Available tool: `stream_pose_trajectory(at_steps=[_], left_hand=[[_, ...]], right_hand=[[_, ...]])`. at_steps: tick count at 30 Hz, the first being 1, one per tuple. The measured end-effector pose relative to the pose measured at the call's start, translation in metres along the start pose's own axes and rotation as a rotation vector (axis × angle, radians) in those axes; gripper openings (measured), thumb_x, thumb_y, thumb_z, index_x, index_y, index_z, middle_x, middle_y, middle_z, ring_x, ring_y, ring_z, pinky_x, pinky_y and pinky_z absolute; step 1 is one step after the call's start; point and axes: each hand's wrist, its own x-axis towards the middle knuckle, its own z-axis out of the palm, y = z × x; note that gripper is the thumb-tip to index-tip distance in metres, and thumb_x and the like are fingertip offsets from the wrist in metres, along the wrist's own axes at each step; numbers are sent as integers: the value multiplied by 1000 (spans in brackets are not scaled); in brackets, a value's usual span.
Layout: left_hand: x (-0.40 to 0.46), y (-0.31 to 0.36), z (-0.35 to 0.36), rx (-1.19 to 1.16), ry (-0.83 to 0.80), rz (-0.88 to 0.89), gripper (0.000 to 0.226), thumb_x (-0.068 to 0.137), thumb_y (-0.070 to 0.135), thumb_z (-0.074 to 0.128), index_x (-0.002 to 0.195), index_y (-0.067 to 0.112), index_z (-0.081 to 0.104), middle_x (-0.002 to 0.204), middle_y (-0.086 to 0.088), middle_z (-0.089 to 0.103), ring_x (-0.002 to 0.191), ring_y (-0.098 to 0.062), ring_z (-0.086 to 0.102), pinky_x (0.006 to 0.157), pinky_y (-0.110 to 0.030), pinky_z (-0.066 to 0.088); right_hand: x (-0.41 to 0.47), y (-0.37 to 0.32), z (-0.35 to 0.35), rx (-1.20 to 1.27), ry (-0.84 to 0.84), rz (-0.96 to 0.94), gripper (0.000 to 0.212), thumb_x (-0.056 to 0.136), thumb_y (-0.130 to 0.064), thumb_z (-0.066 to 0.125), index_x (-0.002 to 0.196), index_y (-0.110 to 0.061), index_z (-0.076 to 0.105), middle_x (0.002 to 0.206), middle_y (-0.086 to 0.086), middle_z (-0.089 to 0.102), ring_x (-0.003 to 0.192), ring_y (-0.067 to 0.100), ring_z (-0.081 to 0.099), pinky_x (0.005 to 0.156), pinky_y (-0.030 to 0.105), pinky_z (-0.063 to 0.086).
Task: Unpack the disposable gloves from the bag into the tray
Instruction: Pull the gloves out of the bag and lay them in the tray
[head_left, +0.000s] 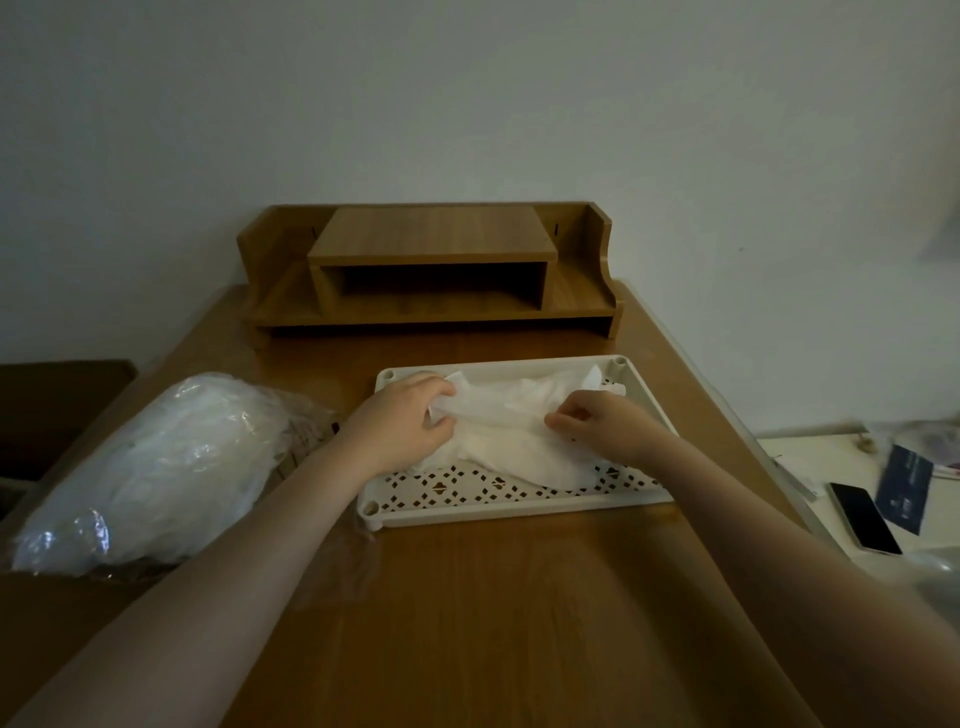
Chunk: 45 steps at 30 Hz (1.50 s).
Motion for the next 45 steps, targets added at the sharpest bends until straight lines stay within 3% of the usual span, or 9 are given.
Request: stream_pose_trajectory(at_steps=[6, 12, 18, 22, 26, 32, 35, 40, 45], left_hand=[[-4, -2, 11, 184, 32, -135, 54, 98, 48, 31, 60, 16, 52, 64, 0, 51, 63, -18, 52, 63, -29, 44], [11, 32, 11, 490, 368, 65, 22, 96, 21, 44, 113, 12, 56, 119, -3, 49, 113, -20, 42, 96, -32, 34], [36, 47, 37, 201, -61, 145, 47, 92, -4, 41, 137, 13, 43, 139, -4, 43, 116, -21, 51, 96, -28, 41], [36, 30, 40, 264, -148, 24, 37, 101, 21, 36, 133, 9, 47, 140, -9, 44, 123, -23, 46, 106, -35, 36], [26, 16, 35, 417, -249, -125, 72, 97, 56, 20, 151, 8, 13, 159, -9, 8, 146, -25, 3, 118, -40, 3], [22, 5, 39, 384, -273, -224, 101, 82, 79, 20, 150, 10, -9, 158, -7, -15, 146, -23, -10, 116, -39, -3], [22, 3, 40, 307, -250, -230, 95, 85, 75, 21, 151, 11, -2, 159, -7, -8, 146, -23, -4, 118, -41, 2], [30, -6, 31, 243, 14, -208, 43, 102, 37, 27, 130, 14, 49, 151, -7, 30, 143, -25, 16, 117, -44, 6], [36, 0, 22, 206, 124, -202, 26, 100, 25, 39, 115, 15, 58, 147, -5, 35, 142, -27, 15, 116, -45, 4]], right_hand=[[1, -3, 5, -111, 38, 89, 49, 97, -53, 36, 86, -19, 69, 82, -2, 67, 82, 14, 56, 111, 52, 18], [7, -17, 11, -210, 173, 197, 52, 97, -55, 30, 108, -15, 61, 85, -2, 70, 96, 18, 62, 114, 55, 0], [11, -26, 9, -421, 80, 73, 39, 101, -36, 37, 139, -32, 35, 89, -3, 66, 103, 23, 62, 111, 61, -12], [12, -27, 4, -435, 54, 55, 26, 99, -27, 42, 124, -27, 49, 92, -3, 68, 102, 23, 61, 111, 60, -14], [14, -31, 0, -473, -9, 40, 41, 96, -27, 50, 136, -31, 41, 99, -2, 66, 109, 24, 58, 110, 61, -13], [18, -34, -3, -500, -54, 46, 31, 92, -23, 55, 123, -23, 48, 103, 0, 64, 105, 26, 56, 111, 65, -6], [13, -30, -11, -312, -68, 66, 28, 88, -28, 60, 115, -22, 55, 101, 0, 66, 105, 25, 55, 113, 60, 12], [-18, -23, -19, -512, 11, -56, 21, 91, -37, 56, 110, -29, 58, 118, -4, 55, 128, 22, 40, 111, 59, -10], [-41, -18, -13, -706, -2, -348, 31, 94, -33, 53, 124, -29, 55, 145, -3, 36, 142, 19, 19, 117, 44, -4]])
